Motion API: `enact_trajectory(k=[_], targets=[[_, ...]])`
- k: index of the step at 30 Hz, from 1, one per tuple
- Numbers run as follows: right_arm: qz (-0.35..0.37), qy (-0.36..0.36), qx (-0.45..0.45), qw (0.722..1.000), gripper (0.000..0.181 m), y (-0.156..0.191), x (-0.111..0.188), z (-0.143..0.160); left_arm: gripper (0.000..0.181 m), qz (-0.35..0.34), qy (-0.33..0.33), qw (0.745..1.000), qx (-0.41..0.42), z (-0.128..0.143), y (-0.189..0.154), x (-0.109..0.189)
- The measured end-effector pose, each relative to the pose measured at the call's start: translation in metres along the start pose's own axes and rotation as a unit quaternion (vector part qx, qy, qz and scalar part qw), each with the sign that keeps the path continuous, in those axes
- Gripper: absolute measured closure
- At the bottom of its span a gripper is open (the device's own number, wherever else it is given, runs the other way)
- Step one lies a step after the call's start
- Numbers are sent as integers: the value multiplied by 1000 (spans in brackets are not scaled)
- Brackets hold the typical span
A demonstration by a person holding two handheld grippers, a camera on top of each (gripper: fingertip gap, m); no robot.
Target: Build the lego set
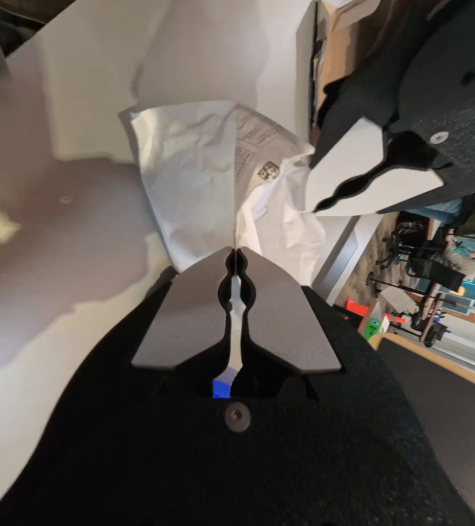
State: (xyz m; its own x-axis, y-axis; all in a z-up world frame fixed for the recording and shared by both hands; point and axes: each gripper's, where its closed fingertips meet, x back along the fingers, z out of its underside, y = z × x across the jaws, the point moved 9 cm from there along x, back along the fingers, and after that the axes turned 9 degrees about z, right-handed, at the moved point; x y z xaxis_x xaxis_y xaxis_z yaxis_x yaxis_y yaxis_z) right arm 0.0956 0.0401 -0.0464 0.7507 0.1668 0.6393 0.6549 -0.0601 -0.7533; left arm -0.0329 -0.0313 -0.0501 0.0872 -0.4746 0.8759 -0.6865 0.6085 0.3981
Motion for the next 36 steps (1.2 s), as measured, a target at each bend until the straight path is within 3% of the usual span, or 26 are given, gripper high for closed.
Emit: enact_trajectory(k=[9,12,18,23,29,34,36], targets=[[-174,26,-72,982,181,4,7,5,181,-53,9,999,5,7,21,6],[-224,21,-80,971,181,8,7,4,181,-38,-8,999,-2,7,16,9],[-184,18,-61,981,180,0,6,0,181,-27,-53,998,-10,3,6,14],[-134,16,-50,990,154,-15,15,3,181,-25,-75,997,-23,0,-1,18],[-100,80,39,991,132,-18,15,19,181,-23,-91,995,-29,0,-3,19],[-85,96,141,982,135,-6,-4,28,181,-21,-104,994,-28,1,-4,20],[-80,90,163,979,161,-3,-9,28,181,-23,-104,994,-26,2,-3,19]])
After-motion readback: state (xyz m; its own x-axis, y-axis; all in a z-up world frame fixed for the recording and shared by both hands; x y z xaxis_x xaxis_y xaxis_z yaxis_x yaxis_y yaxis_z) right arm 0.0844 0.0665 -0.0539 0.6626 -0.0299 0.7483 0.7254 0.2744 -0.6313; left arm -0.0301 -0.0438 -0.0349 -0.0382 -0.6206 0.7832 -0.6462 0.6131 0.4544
